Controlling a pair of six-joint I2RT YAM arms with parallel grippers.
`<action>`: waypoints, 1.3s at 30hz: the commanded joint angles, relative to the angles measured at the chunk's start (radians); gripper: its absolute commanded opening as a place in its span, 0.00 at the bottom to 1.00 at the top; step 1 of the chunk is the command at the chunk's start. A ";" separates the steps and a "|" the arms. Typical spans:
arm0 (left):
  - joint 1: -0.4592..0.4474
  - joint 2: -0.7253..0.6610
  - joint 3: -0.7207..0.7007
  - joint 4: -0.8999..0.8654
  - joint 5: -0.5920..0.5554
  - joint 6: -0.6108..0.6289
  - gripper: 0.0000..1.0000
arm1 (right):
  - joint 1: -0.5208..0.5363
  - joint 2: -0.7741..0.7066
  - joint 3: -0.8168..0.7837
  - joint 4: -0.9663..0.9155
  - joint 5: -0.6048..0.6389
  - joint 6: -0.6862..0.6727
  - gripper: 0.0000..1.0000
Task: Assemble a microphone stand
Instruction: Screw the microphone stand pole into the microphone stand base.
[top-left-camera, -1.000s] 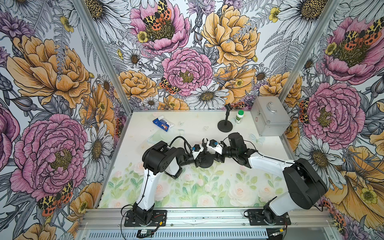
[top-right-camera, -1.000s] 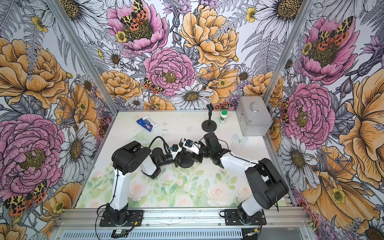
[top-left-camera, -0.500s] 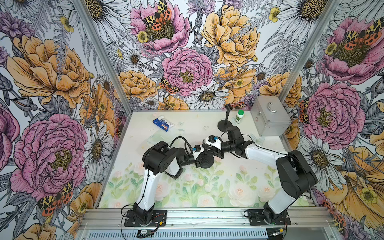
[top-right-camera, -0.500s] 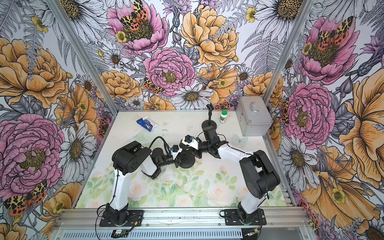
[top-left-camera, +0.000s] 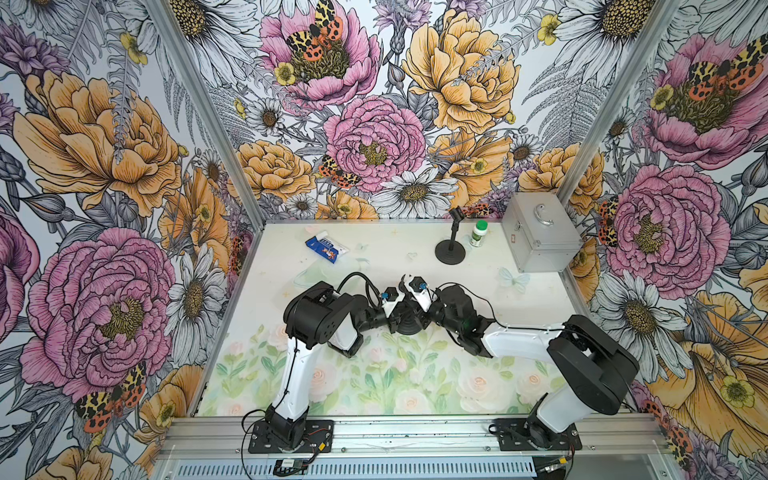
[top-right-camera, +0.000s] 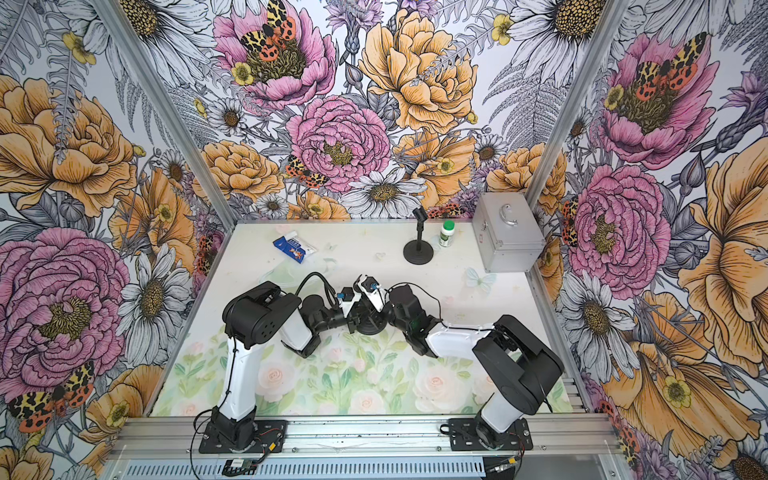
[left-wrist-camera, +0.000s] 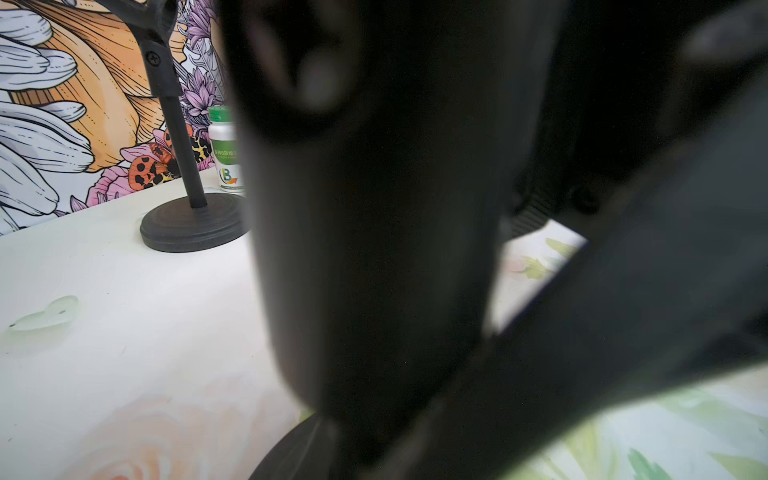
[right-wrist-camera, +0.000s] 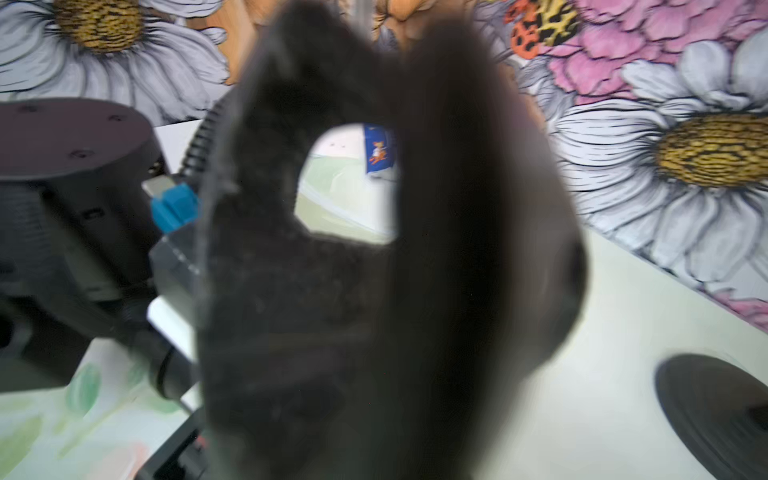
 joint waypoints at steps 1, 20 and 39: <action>-0.043 0.021 0.002 -0.030 0.038 0.052 0.18 | 0.096 0.066 0.021 -0.035 0.327 0.010 0.00; -0.042 0.020 -0.001 -0.030 0.048 0.058 0.18 | -0.302 0.017 0.195 -0.396 -0.966 -0.389 0.49; -0.044 0.020 -0.003 -0.030 0.038 0.060 0.18 | -0.024 -0.023 0.030 -0.170 0.269 0.110 0.00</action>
